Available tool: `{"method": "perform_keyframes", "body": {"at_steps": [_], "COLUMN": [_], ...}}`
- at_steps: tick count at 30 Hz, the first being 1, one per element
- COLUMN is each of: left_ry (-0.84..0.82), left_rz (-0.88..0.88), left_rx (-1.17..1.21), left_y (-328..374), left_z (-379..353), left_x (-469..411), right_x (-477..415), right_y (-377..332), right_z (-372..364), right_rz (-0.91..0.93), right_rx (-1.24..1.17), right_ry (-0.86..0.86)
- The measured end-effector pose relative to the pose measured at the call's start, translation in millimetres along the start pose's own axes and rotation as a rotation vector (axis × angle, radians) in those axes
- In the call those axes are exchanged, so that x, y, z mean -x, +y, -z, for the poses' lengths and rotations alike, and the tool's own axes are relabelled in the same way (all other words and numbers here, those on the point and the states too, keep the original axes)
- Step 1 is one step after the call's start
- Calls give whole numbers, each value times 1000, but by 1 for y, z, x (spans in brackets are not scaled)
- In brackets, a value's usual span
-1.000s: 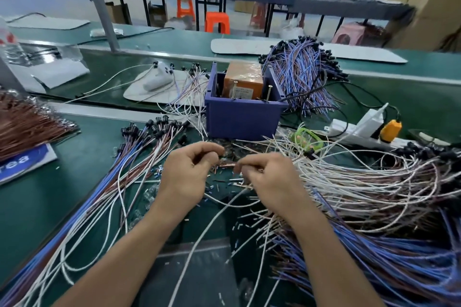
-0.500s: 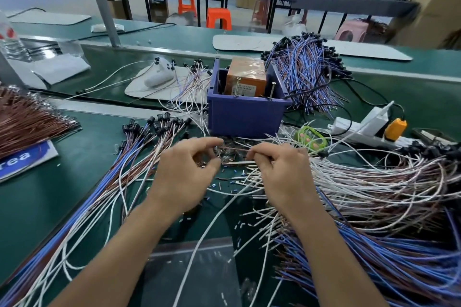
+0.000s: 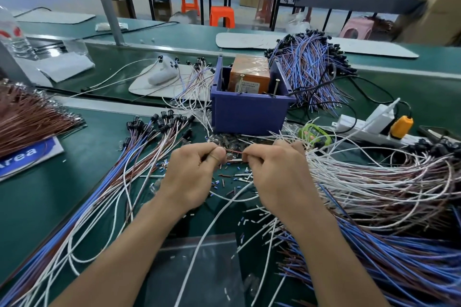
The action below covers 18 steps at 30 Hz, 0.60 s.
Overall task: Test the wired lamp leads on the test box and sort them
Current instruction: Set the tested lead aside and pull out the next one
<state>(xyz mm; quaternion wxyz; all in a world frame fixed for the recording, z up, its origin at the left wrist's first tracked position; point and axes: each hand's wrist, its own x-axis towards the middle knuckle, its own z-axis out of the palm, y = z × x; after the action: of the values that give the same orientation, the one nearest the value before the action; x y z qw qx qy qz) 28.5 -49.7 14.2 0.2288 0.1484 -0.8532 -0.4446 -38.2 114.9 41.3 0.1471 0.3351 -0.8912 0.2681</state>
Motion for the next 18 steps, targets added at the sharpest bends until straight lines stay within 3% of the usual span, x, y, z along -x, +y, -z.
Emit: {"method": "perform_keyframes", "body": {"at_steps": [5, 8, 10, 12, 14, 18], "left_ry": [75, 222, 314, 328, 219, -222], "left_rz": [55, 227, 263, 164, 12, -126], "left_rx": [98, 156, 50, -201, -357, -312], "left_y": [5, 2, -1, 1, 8, 17], "left_z": [-6, -2, 8, 17, 17, 8], "left_x": [4, -2, -5, -3, 2, 9], "right_x": [0, 2, 2, 0, -2, -3], "right_y": [-5, -3, 5, 9, 9, 13], "right_z": [-3, 0, 4, 7, 7, 6], "right_rz": [-23, -45, -82, -81, -77, -94], "right_rx": [69, 76, 82, 94, 96, 99], "right_ry": [-34, 3, 1, 23, 70, 150]}}
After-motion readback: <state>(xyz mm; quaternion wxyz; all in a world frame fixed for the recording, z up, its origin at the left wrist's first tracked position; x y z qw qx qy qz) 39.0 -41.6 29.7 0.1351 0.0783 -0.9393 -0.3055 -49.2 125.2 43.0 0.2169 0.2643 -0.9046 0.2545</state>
